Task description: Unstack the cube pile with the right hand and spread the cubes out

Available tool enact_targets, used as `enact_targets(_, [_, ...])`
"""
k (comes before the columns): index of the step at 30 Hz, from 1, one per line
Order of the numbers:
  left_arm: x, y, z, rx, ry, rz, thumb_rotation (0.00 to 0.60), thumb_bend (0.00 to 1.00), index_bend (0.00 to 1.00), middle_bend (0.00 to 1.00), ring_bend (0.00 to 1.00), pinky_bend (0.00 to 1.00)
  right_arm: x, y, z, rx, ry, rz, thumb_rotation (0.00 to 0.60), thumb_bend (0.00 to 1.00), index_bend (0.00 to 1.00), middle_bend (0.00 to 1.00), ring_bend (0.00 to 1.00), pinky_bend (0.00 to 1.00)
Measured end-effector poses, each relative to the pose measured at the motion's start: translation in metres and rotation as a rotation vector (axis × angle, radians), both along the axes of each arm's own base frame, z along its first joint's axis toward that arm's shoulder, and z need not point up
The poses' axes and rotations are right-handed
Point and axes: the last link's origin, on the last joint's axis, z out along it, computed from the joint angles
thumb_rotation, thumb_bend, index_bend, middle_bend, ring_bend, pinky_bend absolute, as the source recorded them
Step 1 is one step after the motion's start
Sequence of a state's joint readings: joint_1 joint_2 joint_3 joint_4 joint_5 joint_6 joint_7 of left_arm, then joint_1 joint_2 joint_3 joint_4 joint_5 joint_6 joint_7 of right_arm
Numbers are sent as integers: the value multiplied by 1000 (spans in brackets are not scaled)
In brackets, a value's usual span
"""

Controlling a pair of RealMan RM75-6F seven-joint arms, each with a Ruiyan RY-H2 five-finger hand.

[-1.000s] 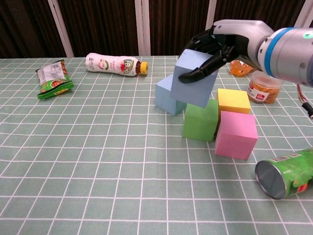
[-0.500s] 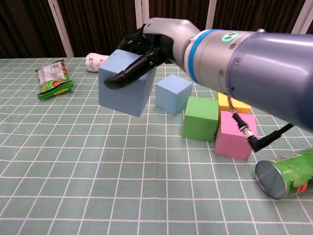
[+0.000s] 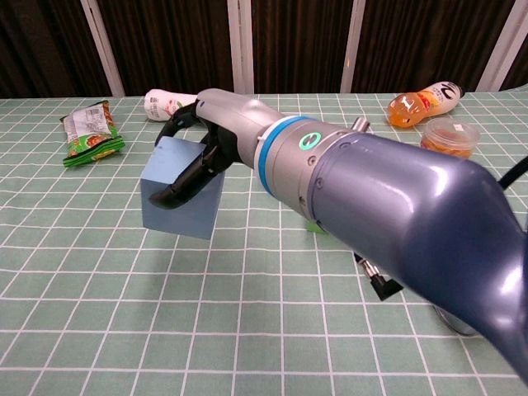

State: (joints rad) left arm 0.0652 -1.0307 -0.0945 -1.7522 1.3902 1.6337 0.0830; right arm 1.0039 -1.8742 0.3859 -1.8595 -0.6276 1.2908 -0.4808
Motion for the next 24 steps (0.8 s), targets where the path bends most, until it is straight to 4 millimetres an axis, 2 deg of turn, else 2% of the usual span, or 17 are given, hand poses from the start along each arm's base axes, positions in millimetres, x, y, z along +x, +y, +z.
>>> enact_targets(16, [2, 0, -4, -6, 11, 8, 600, 150, 200, 40, 0, 0, -32, -22, 36, -101, 33, -51, 600, 233, 173, 0, 114, 25])
enact_targets(20, [2, 1, -5, -9, 12, 13, 600, 150, 200, 39, 0, 0, -45, -26, 46, -111, 87, -63, 600, 232, 164, 0, 98, 19])
enact_targets(24, [3, 0, -5, -12, 13, 5, 600, 150, 200, 39, 0, 0, -60, -27, 46, -82, 137, -89, 600, 232, 158, 0, 94, 18])
